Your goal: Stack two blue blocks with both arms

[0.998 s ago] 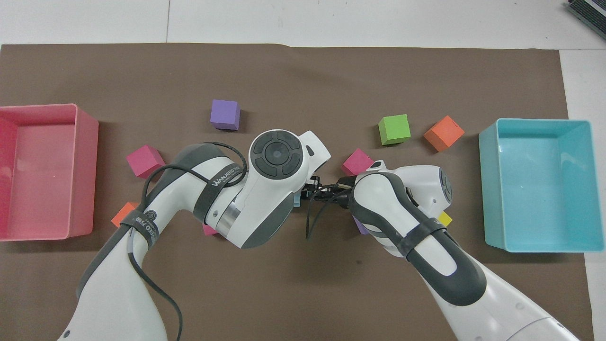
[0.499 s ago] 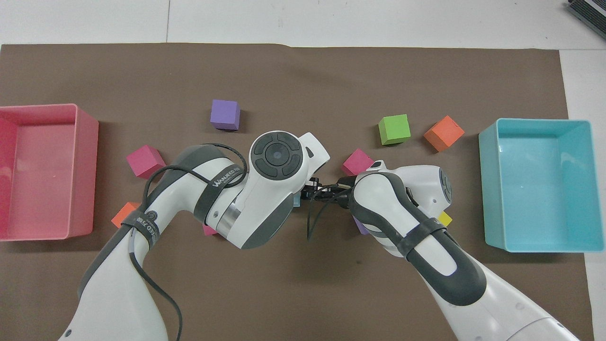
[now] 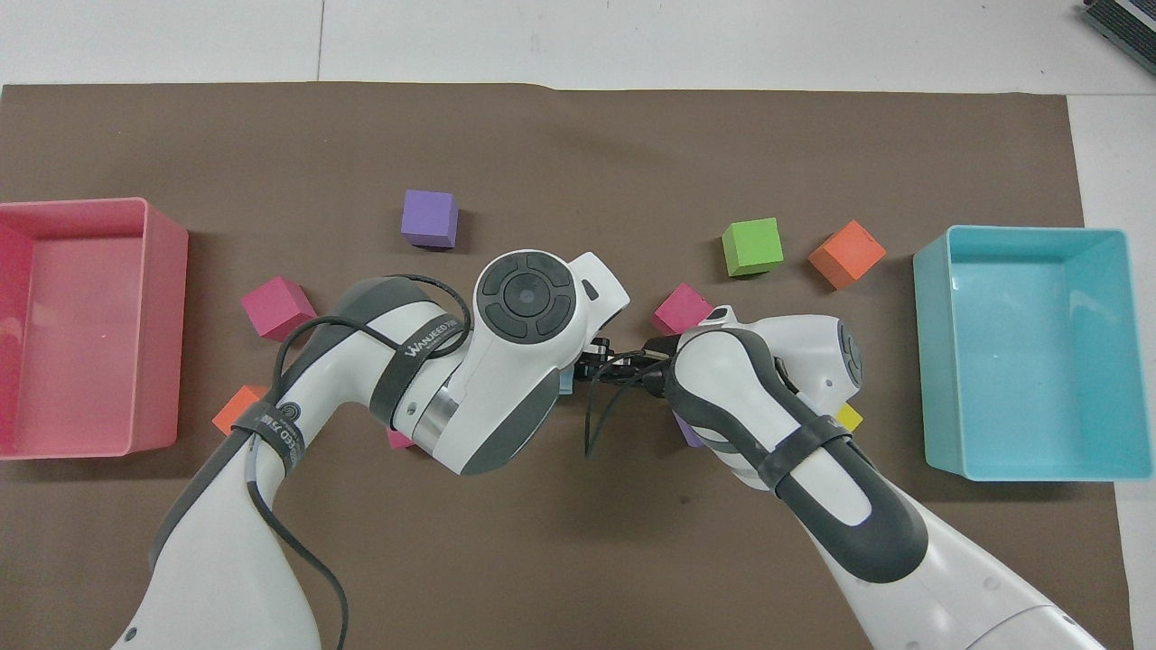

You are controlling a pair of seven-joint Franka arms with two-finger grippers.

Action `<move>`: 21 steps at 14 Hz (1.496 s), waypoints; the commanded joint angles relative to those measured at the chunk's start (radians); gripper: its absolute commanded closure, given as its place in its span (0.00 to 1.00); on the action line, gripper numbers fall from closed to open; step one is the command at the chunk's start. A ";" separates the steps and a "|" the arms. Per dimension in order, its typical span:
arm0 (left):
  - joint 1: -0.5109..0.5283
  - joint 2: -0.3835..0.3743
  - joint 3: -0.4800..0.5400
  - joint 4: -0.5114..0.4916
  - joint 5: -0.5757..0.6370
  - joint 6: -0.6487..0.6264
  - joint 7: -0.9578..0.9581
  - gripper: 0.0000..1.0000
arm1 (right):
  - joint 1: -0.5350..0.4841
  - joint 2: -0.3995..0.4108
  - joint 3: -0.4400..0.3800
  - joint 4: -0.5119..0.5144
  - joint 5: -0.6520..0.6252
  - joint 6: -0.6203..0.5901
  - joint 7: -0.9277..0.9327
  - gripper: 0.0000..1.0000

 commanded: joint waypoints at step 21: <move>0.131 -0.181 0.024 0.082 -0.009 -0.137 0.072 0.00 | -0.018 -0.059 -0.005 -0.032 0.014 0.015 -0.040 1.00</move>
